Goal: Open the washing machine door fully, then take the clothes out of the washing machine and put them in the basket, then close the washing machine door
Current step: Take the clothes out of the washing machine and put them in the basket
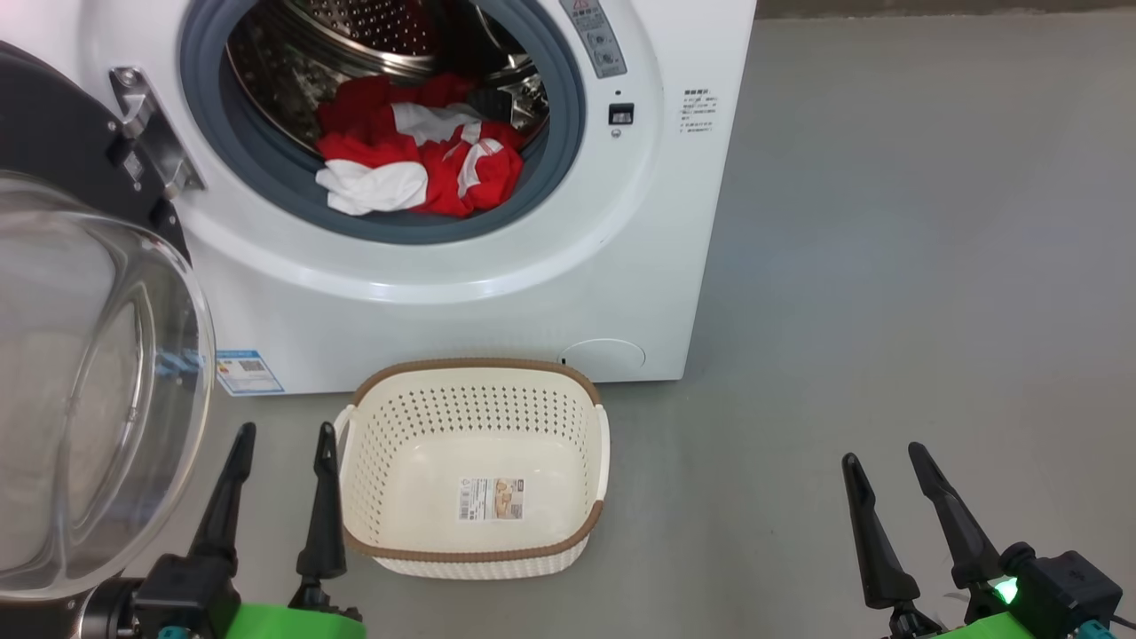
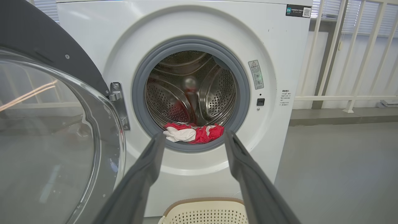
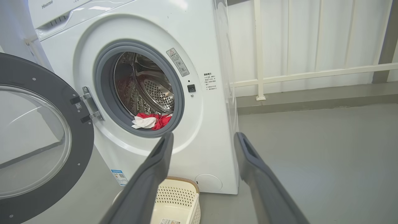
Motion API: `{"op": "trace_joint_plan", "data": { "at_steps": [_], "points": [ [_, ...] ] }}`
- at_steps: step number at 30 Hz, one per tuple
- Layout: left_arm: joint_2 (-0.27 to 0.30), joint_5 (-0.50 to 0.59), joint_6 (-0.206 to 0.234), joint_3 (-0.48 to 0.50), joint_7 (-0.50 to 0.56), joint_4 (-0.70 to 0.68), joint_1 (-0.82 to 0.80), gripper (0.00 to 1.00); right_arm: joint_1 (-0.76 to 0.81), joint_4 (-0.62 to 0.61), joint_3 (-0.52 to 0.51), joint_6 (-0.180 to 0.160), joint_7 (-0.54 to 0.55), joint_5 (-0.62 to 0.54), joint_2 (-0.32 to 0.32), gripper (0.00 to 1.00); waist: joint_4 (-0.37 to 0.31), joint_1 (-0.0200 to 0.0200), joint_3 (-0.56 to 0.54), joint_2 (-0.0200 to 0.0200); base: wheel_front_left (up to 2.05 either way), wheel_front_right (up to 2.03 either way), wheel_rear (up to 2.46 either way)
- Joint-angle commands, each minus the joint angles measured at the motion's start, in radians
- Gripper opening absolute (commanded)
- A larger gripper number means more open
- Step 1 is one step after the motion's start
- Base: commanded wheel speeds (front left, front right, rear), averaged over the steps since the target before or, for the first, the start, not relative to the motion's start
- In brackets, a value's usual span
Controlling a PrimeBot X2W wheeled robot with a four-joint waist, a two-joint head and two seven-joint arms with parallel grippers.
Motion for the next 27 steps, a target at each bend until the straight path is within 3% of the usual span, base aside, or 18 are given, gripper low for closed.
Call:
{"op": "trace_joint_plan", "data": {
  "at_steps": [1,13,27],
  "points": [
    [0.017,-0.005,0.007,0.030,-0.003,-0.024,-0.028,1.00,-0.026,-0.030,0.026,0.002,-0.011,0.008,-0.004,1.00,0.000,0.0000,0.008,0.0000,0.00,0.00,0.00],
    [0.017,-0.022,0.001,0.027,-0.013,-0.022,-0.071,1.00,-0.049,-0.033,0.021,0.002,-0.011,0.006,-0.004,1.00,-0.003,0.0000,0.063,0.0000,0.00,0.00,0.00],
    [0.024,-0.027,-0.015,0.016,-0.025,-0.030,-0.068,1.00,-0.048,-0.022,0.021,0.002,-0.012,0.007,-0.004,1.00,0.005,0.0000,0.047,0.0000,0.11,-0.22,0.11]
  ]
}}
